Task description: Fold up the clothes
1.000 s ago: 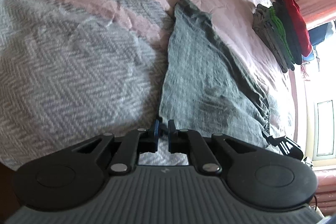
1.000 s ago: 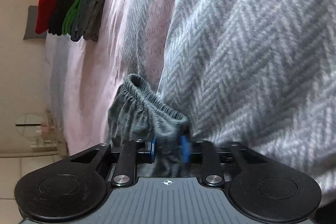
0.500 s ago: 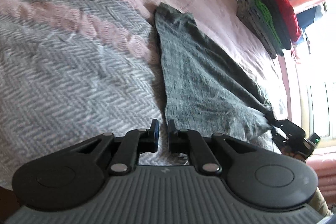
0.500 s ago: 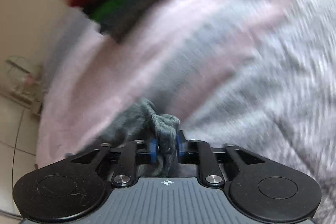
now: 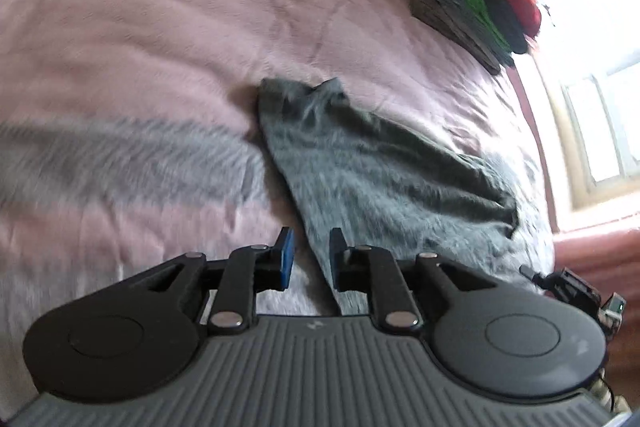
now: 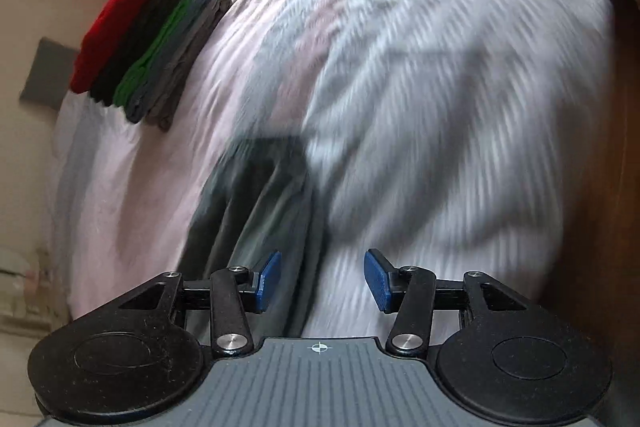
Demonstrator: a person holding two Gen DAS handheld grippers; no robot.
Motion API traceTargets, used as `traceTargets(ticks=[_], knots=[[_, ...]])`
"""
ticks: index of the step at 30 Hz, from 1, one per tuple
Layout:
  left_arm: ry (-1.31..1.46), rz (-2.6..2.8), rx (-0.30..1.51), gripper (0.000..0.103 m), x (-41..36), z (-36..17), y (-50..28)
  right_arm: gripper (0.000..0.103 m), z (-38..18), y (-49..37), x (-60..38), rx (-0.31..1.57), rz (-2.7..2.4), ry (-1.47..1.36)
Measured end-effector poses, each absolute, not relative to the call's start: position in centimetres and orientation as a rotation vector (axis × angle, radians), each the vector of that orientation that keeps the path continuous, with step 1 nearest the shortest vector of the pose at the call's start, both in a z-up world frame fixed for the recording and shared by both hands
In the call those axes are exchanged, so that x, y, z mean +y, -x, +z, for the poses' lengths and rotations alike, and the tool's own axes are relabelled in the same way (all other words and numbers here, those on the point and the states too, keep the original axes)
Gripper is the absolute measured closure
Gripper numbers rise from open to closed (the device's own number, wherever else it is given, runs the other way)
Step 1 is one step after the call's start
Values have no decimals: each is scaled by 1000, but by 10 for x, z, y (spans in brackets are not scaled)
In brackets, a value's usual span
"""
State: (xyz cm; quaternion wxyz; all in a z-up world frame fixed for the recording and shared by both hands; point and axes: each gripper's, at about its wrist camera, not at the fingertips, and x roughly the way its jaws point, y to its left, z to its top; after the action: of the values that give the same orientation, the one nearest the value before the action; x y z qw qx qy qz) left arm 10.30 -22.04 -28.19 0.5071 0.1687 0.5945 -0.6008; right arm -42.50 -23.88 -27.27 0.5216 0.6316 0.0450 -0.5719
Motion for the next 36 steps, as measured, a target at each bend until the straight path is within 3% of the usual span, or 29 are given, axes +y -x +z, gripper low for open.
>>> traceTargets(ticks=[6,9,15,20,21,22,24,28,29,31,32,35,36], knots=[[-523,-1631,1470,88,-244,-289,-137,51,-255,338,-166,-50,-1318,-1647],[-552,-1662,1476,87,-248,-292,-155,37,-261,299,-141,-85,-1294,-1709],[-530,-1658,1549,86,-256,-307,-182,39,-282,259,-129,-136,-1309,-1744],[-515,-1676,1591,85,-277,-322,-188,58,-298,242,-135,-132,-1365,-1703],[-505,-1682,1588,83,-284,-324,-189,67,-300,240,-135,-145,-1366,-1699],[-496,-1688,1585,79,-291,-325,-190,94,-300,238,-136,-140,-1361,-1692],[-471,-1710,1575,75,-309,-327,-190,100,-301,238,-124,-112,-1366,-1689],[-509,-1820,1481,61,-355,-327,-182,99,-298,241,-123,-100,-1360,-1697],[-540,-1862,1445,60,-366,-327,-175,94,-299,241,-125,-95,-1355,-1704],[-615,-1950,1395,56,-385,-333,-162,67,-301,239,-127,-121,-1349,-1712],[-675,-1983,1372,56,-393,-337,-152,64,-302,238,-128,-142,-1346,-1711],[-865,-2069,1319,61,-402,-351,-126,63,-304,228,-134,-134,-1366,-1680],[-884,-2065,1333,70,-402,-355,-123,73,-304,225,-136,-116,-1369,-1670]])
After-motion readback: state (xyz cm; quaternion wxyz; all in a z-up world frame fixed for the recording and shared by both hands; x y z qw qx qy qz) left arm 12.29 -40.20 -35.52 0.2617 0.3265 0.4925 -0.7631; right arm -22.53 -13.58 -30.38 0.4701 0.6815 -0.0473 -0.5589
